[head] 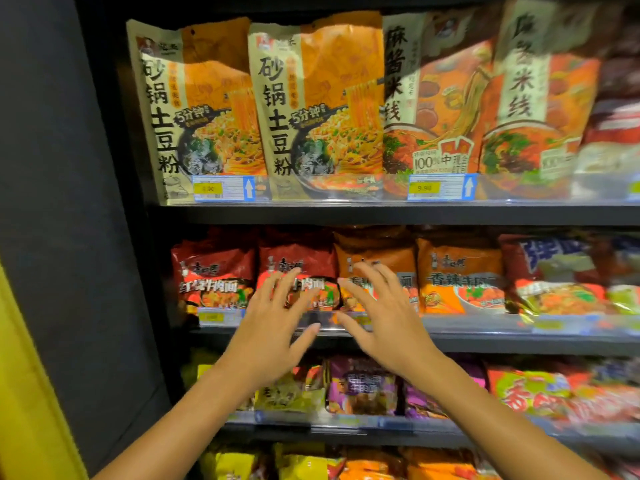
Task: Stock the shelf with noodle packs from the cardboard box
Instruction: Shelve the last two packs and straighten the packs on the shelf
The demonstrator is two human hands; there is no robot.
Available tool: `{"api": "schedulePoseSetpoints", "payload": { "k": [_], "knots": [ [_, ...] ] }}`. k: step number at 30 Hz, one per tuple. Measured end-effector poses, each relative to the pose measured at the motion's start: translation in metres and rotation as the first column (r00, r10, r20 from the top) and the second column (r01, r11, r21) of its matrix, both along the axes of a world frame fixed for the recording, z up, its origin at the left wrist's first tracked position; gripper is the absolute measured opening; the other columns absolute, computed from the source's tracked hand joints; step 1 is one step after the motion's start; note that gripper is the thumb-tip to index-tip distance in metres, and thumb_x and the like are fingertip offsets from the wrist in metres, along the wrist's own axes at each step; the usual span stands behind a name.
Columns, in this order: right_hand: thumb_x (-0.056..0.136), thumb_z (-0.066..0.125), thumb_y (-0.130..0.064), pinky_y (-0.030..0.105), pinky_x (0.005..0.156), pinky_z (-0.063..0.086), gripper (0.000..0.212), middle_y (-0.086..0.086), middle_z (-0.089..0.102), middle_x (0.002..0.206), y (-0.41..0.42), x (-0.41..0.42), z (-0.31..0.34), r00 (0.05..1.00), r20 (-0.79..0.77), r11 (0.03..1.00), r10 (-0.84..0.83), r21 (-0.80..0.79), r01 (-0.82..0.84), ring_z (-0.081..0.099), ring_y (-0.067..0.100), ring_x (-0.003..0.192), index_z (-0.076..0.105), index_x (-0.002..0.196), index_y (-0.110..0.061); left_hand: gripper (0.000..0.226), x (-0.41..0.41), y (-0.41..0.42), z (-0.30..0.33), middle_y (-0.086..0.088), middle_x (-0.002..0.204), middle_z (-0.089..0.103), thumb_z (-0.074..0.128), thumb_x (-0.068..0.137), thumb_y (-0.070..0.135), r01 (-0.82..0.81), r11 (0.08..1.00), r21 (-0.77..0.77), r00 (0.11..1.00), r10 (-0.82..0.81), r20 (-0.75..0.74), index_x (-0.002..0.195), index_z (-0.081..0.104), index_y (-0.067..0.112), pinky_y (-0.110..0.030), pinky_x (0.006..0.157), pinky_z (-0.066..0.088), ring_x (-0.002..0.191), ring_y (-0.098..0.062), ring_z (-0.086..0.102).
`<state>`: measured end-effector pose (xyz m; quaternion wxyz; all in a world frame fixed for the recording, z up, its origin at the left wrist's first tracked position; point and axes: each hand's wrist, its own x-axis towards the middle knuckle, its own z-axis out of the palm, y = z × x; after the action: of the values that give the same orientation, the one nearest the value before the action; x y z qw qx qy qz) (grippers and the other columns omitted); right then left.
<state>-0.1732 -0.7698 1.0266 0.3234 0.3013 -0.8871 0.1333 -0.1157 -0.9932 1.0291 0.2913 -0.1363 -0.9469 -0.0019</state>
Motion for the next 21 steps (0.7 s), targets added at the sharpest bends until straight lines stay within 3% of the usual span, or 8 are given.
{"api": "schedulePoseSetpoints", "payload": {
  "k": [3, 5, 7, 9, 14, 17, 21],
  "knots": [
    [0.086, 0.013, -0.076, 0.052, 0.119, 0.019, 0.078, 0.005, 0.020, 0.163, 0.022, -0.005, 0.011, 0.960, 0.177, 0.974, -0.216, 0.114, 0.198, 0.013, 0.042, 0.148, 0.027, 0.154, -0.041, 0.063, -0.015, 0.028, -0.006, 0.001, 0.166, -0.006, 0.025, 0.097, 0.065, -0.048, 0.999, 0.016, 0.996, 0.047, 0.072, 0.154, 0.015, 0.043, -0.056, 0.120, 0.009, 0.151, -0.035, -0.009],
    [0.078, -0.001, -0.077, 0.047, 0.116, 0.024, 0.088, 0.006, 0.024, 0.158, 0.026, -0.010, 0.017, 0.930, 0.218, 0.944, -0.297, 0.214, 0.252, 0.022, 0.040, 0.140, 0.023, 0.154, -0.040, 0.065, -0.023, 0.036, -0.007, -0.003, 0.166, -0.007, 0.022, 0.097, 0.066, -0.119, 0.993, -0.010, 0.987, 0.119, 0.105, 0.156, 0.012, 0.041, -0.056, 0.120, 0.002, 0.150, -0.038, -0.013],
    [0.083, 0.002, -0.077, 0.044, 0.109, 0.032, 0.086, 0.005, 0.032, 0.153, 0.024, -0.014, 0.023, 0.925, 0.205, 0.929, -0.321, 0.256, 0.266, 0.032, 0.035, 0.131, 0.027, 0.154, -0.035, 0.067, -0.029, 0.038, -0.009, -0.007, 0.166, -0.004, 0.017, 0.096, 0.068, -0.165, 0.985, -0.050, 0.979, 0.169, 0.115, 0.156, 0.014, 0.039, -0.056, 0.120, 0.000, 0.149, -0.042, -0.011],
    [0.092, 0.017, -0.074, 0.044, 0.106, 0.035, 0.076, 0.006, 0.035, 0.152, 0.022, -0.017, 0.026, 0.922, 0.206, 0.926, -0.328, 0.265, 0.270, 0.035, 0.035, 0.129, 0.029, 0.153, -0.032, 0.071, -0.029, 0.039, -0.007, -0.011, 0.165, 0.009, 0.013, 0.093, 0.070, -0.179, 0.982, -0.057, 0.977, 0.184, 0.107, 0.154, 0.026, 0.036, -0.059, 0.119, 0.010, 0.149, -0.046, 0.002],
    [0.099, 0.032, -0.065, 0.044, 0.114, 0.033, 0.063, 0.004, 0.030, 0.158, 0.044, -0.008, 0.018, 0.972, 0.129, 0.974, -0.199, 0.137, 0.181, 0.027, 0.030, 0.141, 0.031, 0.154, -0.034, 0.069, -0.025, 0.050, -0.003, -0.015, 0.159, 0.030, 0.022, 0.093, 0.066, -0.184, 0.980, -0.075, 0.981, 0.188, 0.042, 0.146, 0.045, 0.028, -0.062, 0.115, 0.023, 0.145, -0.047, 0.019],
    [0.098, 0.037, -0.061, 0.047, 0.115, 0.034, 0.059, 0.003, 0.034, 0.157, 0.078, -0.003, 0.010, 0.991, 0.019, 0.991, -0.136, -0.001, 0.136, 0.029, 0.030, 0.145, 0.042, 0.149, -0.032, 0.065, -0.024, 0.075, -0.004, -0.008, 0.161, 0.025, 0.027, 0.095, 0.063, -0.036, 0.996, -0.086, 0.999, 0.037, 0.016, 0.147, 0.043, 0.028, -0.058, 0.118, 0.023, 0.149, -0.039, 0.012],
    [0.092, 0.025, -0.071, 0.056, 0.118, 0.023, 0.069, 0.007, 0.022, 0.162, 0.119, -0.009, 0.007, 0.936, 0.162, 0.947, -0.314, -0.010, 0.320, 0.013, 0.040, 0.149, 0.034, 0.152, -0.037, 0.071, -0.033, 0.118, -0.008, 0.000, 0.166, -0.002, 0.009, 0.092, 0.068, 0.084, 0.996, -0.033, 0.988, -0.079, 0.131, 0.156, 0.014, 0.039, -0.053, 0.123, 0.008, 0.151, -0.034, -0.007]
  ]
}}
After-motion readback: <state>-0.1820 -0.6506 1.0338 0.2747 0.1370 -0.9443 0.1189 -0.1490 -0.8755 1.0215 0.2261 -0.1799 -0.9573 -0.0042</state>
